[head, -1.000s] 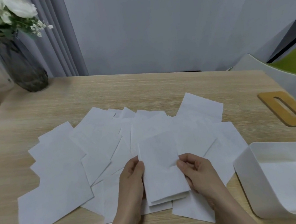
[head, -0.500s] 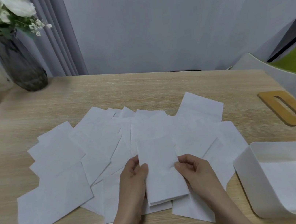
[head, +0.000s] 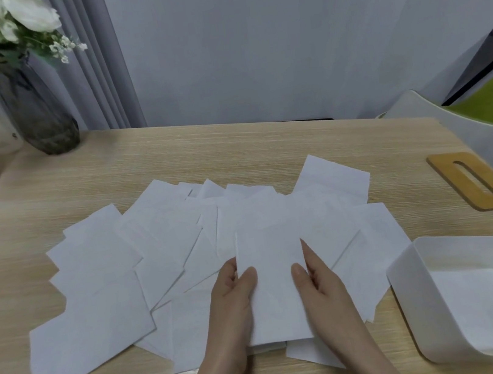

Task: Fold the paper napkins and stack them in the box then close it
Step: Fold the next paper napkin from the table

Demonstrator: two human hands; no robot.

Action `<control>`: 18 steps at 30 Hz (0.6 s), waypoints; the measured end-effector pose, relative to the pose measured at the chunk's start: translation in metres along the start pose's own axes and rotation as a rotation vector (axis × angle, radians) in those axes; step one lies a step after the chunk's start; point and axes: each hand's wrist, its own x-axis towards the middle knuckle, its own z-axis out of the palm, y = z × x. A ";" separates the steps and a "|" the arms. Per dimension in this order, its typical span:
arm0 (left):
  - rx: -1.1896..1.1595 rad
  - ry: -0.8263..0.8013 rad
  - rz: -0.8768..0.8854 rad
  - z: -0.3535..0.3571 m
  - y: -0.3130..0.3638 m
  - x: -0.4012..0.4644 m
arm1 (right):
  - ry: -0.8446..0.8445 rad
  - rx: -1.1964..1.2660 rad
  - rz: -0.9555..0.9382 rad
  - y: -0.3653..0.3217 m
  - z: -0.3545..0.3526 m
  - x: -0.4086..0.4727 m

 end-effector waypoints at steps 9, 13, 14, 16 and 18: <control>0.109 0.003 0.049 0.011 -0.003 -0.006 | -0.046 -0.100 0.022 -0.003 0.001 -0.003; 0.063 0.087 0.097 0.010 -0.001 -0.004 | -0.024 0.009 0.040 -0.004 -0.003 -0.004; 0.022 0.127 0.106 0.010 -0.001 -0.003 | -0.013 0.033 0.038 -0.003 -0.004 -0.004; -0.075 0.212 0.121 0.011 0.000 0.000 | 0.000 0.095 0.046 -0.002 -0.005 -0.006; -0.166 0.286 0.136 0.014 0.002 0.001 | 0.005 0.183 0.079 -0.002 -0.004 -0.008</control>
